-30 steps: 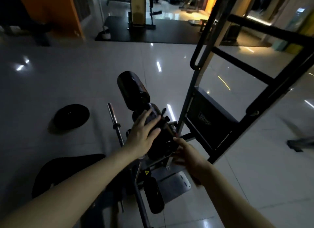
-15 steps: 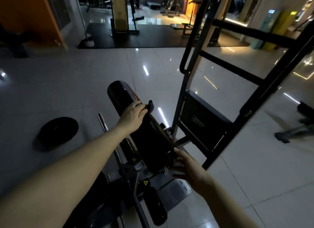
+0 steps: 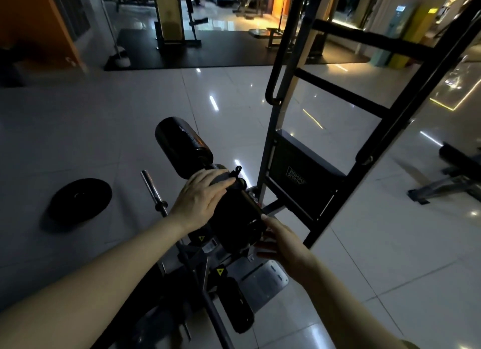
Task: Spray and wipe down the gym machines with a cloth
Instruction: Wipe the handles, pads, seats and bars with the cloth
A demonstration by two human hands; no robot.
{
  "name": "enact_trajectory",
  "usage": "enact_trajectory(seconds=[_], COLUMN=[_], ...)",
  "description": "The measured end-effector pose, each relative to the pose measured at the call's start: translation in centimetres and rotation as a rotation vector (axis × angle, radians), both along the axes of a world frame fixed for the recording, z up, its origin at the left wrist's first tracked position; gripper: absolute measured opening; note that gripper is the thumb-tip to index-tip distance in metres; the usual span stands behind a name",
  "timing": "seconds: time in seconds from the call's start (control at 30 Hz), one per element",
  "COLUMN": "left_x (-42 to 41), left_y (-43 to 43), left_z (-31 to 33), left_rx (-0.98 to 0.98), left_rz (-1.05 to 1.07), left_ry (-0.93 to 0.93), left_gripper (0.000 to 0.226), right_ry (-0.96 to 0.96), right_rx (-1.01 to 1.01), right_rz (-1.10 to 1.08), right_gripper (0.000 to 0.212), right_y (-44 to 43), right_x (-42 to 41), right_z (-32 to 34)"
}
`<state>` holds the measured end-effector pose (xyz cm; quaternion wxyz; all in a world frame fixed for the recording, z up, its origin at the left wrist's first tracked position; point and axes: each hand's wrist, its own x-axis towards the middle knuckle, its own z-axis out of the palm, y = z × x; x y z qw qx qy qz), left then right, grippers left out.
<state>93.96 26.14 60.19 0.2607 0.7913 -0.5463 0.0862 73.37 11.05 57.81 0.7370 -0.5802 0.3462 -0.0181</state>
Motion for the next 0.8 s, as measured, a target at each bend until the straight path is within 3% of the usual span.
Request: enact_trajectory(seconds=[0.1,0.23,0.37,0.53,0.7,0.8], left_x=[3.4,3.9,1.2,-4.2,-8.9,-5.4], left_y=[-1.8,-2.8,-3.4,-0.9,2.6,3.9], left_z=[0.8,1.6,2.3,2.5,2.4,2.1], left_rx=[0.035,0.047,0.022,-0.045,-0.031,0.021], left_rz=[0.129,0.304,0.348,0.21,-0.028,0.084], left_ry=[-0.015,-0.059,0.134,0.267,0.386,0.299], left_gripper=[0.045,0.04,0.035,0.039,0.049,0.052], right_ry=[-0.006,-0.015,-0.003,-0.015,-0.034,-0.088], right_rx=[0.0,-0.016,-0.028,-0.028,-0.001,0.033], right_rz=[-0.014,-0.026,-0.027,-0.046,-0.029,-0.049], right_gripper=[0.073,0.079,0.083,0.046,0.042,0.043], right_y=[0.0,0.0,0.7,0.8,0.8,1.3], right_x=[0.2,0.1,-0.2,-0.6,-0.9,-1.3], right_z=[-0.8,-0.9,-0.3,0.7,0.6,0.6])
